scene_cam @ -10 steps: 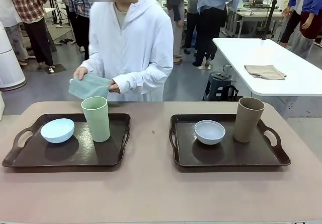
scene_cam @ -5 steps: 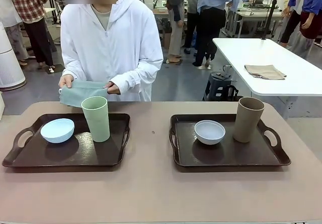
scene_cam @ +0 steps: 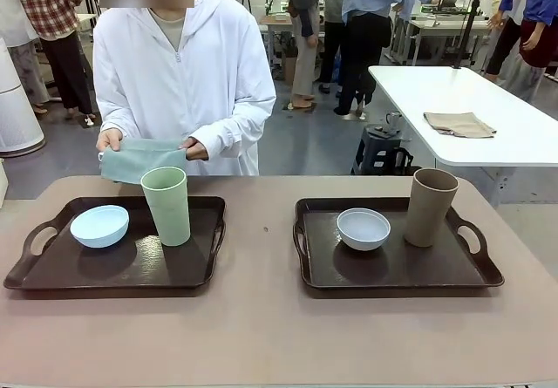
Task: Set up a tray with a mat and arrange the tableware.
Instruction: Pick up the Picnic Bowl and Reusable plastic cup from the Handle tray in front of the human's position and hold them in the air.
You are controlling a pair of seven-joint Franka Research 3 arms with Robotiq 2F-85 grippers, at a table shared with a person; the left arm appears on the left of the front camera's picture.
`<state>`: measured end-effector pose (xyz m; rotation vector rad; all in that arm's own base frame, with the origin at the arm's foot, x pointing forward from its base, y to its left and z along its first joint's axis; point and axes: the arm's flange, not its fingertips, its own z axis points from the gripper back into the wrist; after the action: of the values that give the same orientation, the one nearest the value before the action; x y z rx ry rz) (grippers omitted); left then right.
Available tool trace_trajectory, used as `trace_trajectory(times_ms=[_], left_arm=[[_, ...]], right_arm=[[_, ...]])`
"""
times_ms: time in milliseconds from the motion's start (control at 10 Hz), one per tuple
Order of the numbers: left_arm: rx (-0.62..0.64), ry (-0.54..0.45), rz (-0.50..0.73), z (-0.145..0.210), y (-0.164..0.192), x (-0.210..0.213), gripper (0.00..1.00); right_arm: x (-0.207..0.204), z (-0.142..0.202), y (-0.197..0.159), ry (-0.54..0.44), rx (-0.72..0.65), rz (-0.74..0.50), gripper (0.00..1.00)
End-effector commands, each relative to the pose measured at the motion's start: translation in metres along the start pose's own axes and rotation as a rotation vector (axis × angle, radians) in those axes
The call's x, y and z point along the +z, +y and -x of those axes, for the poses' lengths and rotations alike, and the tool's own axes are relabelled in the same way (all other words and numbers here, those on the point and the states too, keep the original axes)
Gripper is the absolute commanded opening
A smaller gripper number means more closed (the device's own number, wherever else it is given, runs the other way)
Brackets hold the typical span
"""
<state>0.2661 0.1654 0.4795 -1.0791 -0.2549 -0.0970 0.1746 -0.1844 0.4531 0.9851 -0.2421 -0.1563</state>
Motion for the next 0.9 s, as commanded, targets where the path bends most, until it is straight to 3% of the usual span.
trace_trajectory(times_ms=[0,800], left_arm=[[-0.011,-0.007,0.018,0.0,0.0005,0.002,1.0],[-0.011,-0.007,0.018,0.0,0.0005,0.002,1.0]], right_arm=[[0.0012,-0.0006,0.0006,-0.005,0.012,-0.024,1.0],[0.0012,-0.0006,0.0006,-0.005,0.012,-0.024,1.0]])
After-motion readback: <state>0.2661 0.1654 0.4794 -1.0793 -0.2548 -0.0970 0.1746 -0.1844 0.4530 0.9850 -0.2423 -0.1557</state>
